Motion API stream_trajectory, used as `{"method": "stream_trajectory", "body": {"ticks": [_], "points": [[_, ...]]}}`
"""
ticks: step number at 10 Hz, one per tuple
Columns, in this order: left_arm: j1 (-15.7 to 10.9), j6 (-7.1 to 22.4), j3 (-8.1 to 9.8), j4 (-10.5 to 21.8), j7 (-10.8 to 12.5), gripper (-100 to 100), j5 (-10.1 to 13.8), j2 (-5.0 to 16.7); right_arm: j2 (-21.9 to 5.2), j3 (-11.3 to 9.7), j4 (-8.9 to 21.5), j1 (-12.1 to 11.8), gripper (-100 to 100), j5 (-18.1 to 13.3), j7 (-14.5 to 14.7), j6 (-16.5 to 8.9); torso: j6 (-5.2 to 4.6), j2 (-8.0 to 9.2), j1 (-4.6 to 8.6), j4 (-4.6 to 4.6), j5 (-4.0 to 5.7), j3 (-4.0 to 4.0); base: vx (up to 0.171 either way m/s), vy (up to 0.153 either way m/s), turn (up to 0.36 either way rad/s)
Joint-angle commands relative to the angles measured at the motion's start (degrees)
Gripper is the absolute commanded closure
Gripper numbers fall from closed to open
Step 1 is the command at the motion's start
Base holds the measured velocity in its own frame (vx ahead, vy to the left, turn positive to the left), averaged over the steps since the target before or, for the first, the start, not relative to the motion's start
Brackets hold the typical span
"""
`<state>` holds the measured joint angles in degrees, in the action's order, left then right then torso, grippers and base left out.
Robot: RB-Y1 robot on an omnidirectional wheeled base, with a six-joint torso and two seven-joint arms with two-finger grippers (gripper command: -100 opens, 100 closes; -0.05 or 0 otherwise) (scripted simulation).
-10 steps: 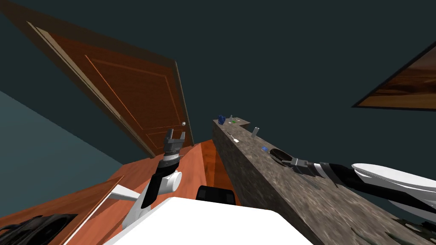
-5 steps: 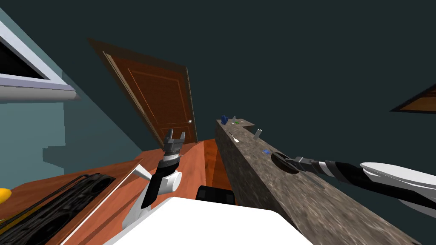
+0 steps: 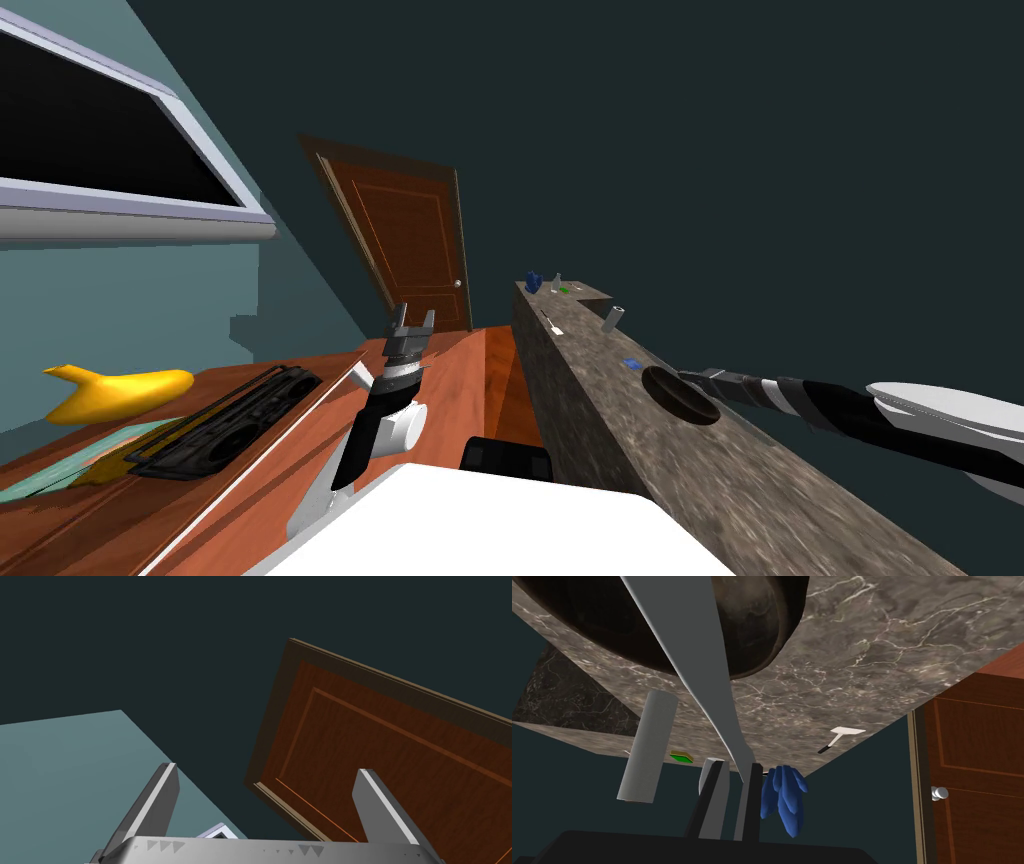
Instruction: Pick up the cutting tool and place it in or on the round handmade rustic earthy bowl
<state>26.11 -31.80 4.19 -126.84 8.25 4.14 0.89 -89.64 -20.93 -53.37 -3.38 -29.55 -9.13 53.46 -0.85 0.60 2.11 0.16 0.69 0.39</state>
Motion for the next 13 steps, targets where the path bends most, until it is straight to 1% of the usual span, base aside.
{"method": "stream_trajectory", "body": {"ticks": [1,2,3,4,8,9,10,11,13], "points": [[0.0,0.0,0.0,0.0,0.0,0,0.0,0.0,-0.04,0.05,0.45,0.42,100,-0.31,-1.83,-0.4,0.0,0.0,0.0,0.0,0.0,0.0,-0.049,-0.121,0.205],[0.0,0.0,0.0,0.0,0.0,0,0.0,0.0,-0.03,0.14,0.97,0.64,100,-0.45,-2.76,-0.45,-0.02,-0.01,0.05,-0.01,0.02,-0.01,-0.062,-0.114,0.17],[0.0,0.0,0.0,0.0,0.0,0,0.0,0.0,-0.25,0.38,0.05,-0.24,100,0.04,-1.95,-0.69,-0.05,0.03,0.05,0.0,0.02,0.01,-0.029,-0.051,0.043],[0.01,0.0,0.0,0.0,0.0,0,0.0,0.0,-0.3,0.45,0.0,-0.25,-100,0.08,-2.18,-0.84,-0.12,-0.03,-0.14,-0.02,0.01,-0.02,-0.002,-0.007,0.011],[0.02,0.0,0.0,0.0,0.0,0,0.0,-0.01,-0.31,0.47,0.01,-0.2,-100,0.08,-2.16,-0.84,-0.24,0.09,0.04,0.03,0.11,0.07,0.0,0.0,0.0],[0.02,0.0,0.0,0.0,0.0,0,0.0,-0.01,-0.31,0.47,0.01,-0.2,0,0.08,-2.16,-0.84,-0.24,0.1,0.05,0.03,0.12,0.07,0.0,0.0,0.0],[0.02,0.0,0.0,0.0,0.0,0,0.0,-0.01,-2.38,0.57,-0.51,0.06,-100,0.14,-3.19,0.05,-0.24,0.11,0.06,0.03,0.12,0.08,0.026,0.034,-0.033],[0.02,0.0,0.0,0.0,0.0,0,0.0,-0.01,-4.46,0.67,-1.04,0.32,-100,0.21,-4.23,0.94,-0.25,0.04,-0.07,0.03,0.07,0.04,0.053,0.065,-0.049],[0.02,-0.01,-0.01,0.0,0.0,0,0.0,-0.01,-6.53,0.78,-1.56,0.58,-100,0.27,-5.26,1.83,-0.23,-0.09,-0.25,-0.01,0.03,-0.04,0.049,0.071,-0.029]]}}
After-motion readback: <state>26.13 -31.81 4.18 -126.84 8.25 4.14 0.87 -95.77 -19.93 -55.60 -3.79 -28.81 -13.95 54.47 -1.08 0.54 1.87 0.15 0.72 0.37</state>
